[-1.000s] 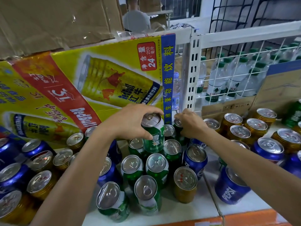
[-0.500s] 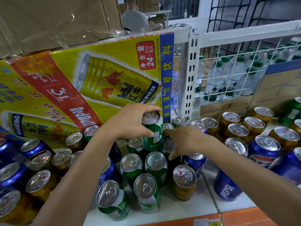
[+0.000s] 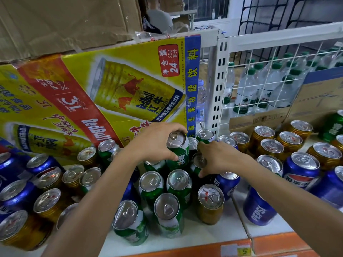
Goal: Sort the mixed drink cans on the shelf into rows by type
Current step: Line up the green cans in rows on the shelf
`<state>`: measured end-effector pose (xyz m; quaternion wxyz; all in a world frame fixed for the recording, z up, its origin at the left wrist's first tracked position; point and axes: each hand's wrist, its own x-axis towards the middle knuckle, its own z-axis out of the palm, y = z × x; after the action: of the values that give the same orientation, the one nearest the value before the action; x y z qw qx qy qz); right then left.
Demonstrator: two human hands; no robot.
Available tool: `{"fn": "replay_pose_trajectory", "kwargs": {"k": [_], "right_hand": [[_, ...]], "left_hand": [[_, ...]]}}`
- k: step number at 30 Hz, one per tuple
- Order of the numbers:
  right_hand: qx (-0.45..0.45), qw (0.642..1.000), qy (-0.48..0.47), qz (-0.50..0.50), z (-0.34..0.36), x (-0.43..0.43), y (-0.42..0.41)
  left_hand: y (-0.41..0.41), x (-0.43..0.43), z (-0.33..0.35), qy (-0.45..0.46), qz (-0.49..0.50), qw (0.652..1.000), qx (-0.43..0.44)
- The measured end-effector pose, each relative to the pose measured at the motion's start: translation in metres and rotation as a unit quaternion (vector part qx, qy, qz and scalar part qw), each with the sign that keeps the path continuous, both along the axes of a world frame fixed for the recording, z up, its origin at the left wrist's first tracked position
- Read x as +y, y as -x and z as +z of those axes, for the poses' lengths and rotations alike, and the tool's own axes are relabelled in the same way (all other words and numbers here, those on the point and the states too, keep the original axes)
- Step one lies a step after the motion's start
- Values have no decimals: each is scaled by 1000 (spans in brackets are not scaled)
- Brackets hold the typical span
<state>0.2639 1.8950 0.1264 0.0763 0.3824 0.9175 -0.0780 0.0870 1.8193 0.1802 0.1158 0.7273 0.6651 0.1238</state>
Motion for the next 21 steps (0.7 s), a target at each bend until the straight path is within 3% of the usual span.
{"fn": "replay_pose_trajectory", "kwargs": {"k": [5, 11, 17, 21], "right_hand": [[-6, 1000, 7, 20, -1, -4, 6], [39, 999, 38, -4, 12, 3, 10], [72, 997, 3, 31, 19, 4, 34], [76, 995, -18, 66, 19, 0, 46]], "left_hand": [[4, 8, -32, 40, -21, 997, 68], [16, 14, -49, 64, -9, 995, 79], [16, 9, -62, 97, -21, 995, 22], [21, -8, -56, 48, 28, 997, -50]]}}
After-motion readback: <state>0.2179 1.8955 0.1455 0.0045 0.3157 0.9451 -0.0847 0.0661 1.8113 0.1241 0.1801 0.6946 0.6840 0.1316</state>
